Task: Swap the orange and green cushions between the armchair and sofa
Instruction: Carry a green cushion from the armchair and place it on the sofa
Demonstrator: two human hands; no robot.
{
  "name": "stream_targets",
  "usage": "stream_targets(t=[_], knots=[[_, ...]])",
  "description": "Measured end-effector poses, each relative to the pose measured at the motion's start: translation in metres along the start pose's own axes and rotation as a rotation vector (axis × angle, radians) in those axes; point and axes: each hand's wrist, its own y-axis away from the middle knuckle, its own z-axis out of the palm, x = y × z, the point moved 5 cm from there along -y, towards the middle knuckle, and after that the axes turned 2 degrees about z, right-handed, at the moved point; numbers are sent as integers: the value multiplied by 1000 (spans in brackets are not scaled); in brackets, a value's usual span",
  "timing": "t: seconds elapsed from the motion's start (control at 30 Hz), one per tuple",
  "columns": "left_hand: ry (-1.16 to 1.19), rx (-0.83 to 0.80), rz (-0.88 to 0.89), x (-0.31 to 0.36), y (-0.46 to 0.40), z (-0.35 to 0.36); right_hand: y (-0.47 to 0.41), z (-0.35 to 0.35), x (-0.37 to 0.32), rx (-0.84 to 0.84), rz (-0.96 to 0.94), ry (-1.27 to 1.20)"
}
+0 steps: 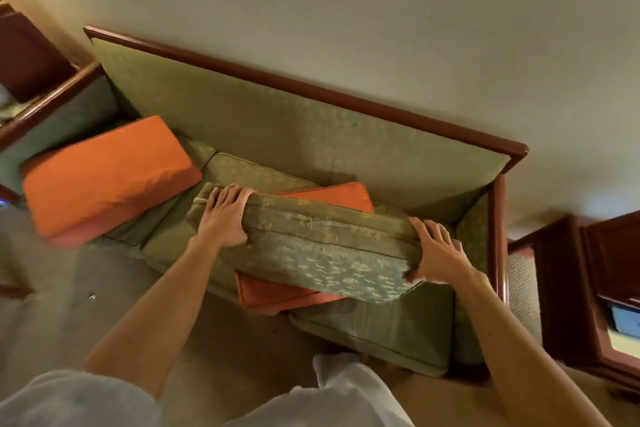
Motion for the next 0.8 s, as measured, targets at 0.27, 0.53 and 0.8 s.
stream_targets(t=[0.27, 0.53, 0.8], knots=[[-332, -278, -216, 91, -44, -8, -34, 10, 40, -52, -123, -481], [-227, -173, 396, 344, -41, 79, -36, 20, 54, 37, -118, -588], [114, -84, 432, 324, -73, -7, -25, -89, 12, 204, -254, -612]])
